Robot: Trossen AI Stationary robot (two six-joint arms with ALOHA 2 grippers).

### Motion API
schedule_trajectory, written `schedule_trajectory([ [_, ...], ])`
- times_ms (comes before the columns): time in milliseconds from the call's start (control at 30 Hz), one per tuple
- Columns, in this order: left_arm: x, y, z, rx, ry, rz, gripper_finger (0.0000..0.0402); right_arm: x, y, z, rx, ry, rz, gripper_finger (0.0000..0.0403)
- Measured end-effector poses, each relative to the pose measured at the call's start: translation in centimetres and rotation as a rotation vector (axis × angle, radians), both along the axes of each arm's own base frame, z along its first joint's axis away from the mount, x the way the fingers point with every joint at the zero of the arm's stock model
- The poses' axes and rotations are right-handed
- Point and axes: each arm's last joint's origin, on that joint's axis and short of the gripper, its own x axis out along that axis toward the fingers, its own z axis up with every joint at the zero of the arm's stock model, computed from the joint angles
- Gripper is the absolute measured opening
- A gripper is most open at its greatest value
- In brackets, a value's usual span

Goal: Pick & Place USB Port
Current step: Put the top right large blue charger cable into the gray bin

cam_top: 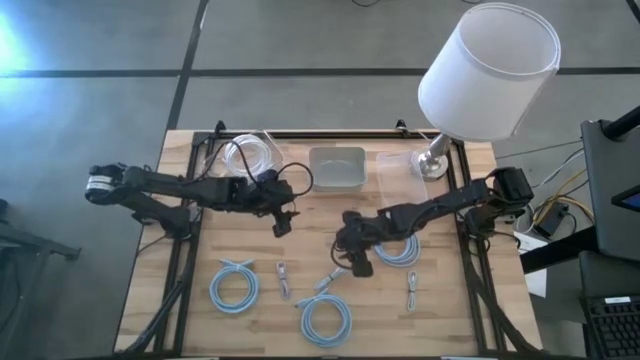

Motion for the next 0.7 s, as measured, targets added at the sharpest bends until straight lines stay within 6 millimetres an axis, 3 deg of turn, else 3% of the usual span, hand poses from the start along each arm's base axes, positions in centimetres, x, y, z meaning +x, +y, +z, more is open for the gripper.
schedule_trajectory([
  [700,0.0,0.0,0.1,0.011,-0.004,-0.008,0.0243,-0.4,1.5,-0.1,-0.055,-0.015,0.130,0.0180],
])
